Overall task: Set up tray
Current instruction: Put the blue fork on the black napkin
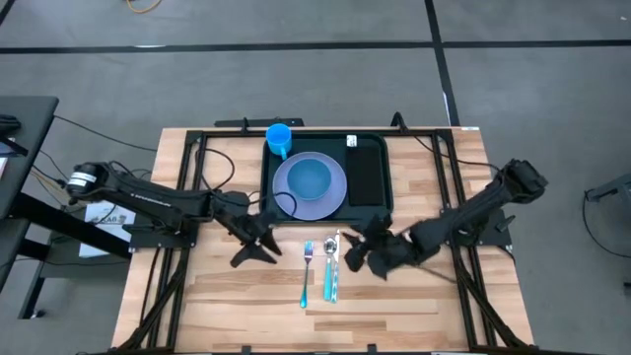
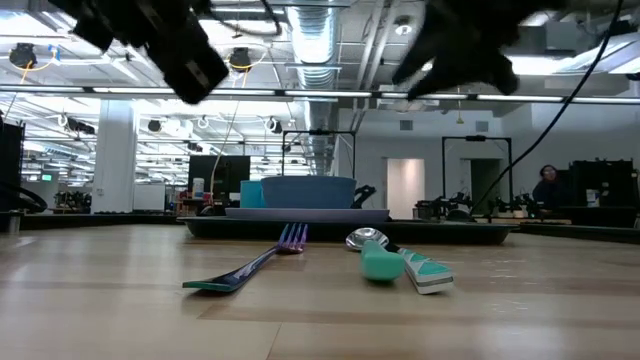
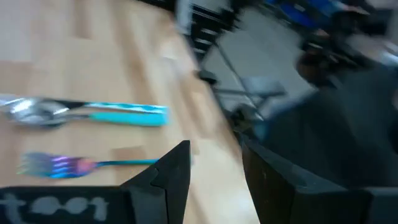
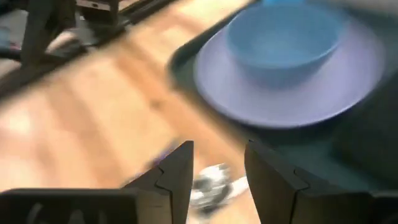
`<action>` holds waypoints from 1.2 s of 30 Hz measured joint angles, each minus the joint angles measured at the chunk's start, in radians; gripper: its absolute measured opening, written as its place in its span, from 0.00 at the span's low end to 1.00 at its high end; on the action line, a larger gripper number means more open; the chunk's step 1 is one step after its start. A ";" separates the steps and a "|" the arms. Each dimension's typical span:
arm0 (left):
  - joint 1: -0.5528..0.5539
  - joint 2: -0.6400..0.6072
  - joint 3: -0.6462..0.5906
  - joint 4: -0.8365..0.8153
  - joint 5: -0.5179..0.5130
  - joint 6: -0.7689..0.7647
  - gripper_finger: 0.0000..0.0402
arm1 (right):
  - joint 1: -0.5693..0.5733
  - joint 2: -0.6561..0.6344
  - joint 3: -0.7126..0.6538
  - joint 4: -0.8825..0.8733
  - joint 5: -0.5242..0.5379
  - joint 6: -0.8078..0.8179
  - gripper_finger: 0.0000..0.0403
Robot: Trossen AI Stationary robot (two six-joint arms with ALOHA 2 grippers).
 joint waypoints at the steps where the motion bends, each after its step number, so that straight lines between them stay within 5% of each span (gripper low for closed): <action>1: 0.003 -0.012 0.018 -0.035 0.039 0.024 0.33 | -0.027 -0.002 0.029 0.003 -0.086 0.025 0.33; 5: 0.024 -0.096 0.101 -0.274 0.095 0.156 0.33 | -0.128 0.006 0.137 0.008 -0.376 0.095 0.31; 8: 0.025 -0.207 0.127 -0.405 -0.042 0.264 0.33 | -0.178 0.051 0.233 -0.018 -0.483 0.150 0.28; 19: 0.026 -0.808 0.022 -0.522 -0.503 0.309 0.33 | -0.231 0.310 0.663 -0.414 -0.650 0.274 0.20; 23: 0.026 -0.975 0.020 -0.611 -0.624 0.458 0.33 | -0.237 0.418 0.780 -0.477 -0.728 0.289 0.21; 36: 0.025 -1.113 0.018 -0.654 -0.635 0.384 0.33 | -0.293 0.557 0.918 -0.555 -0.891 0.284 0.32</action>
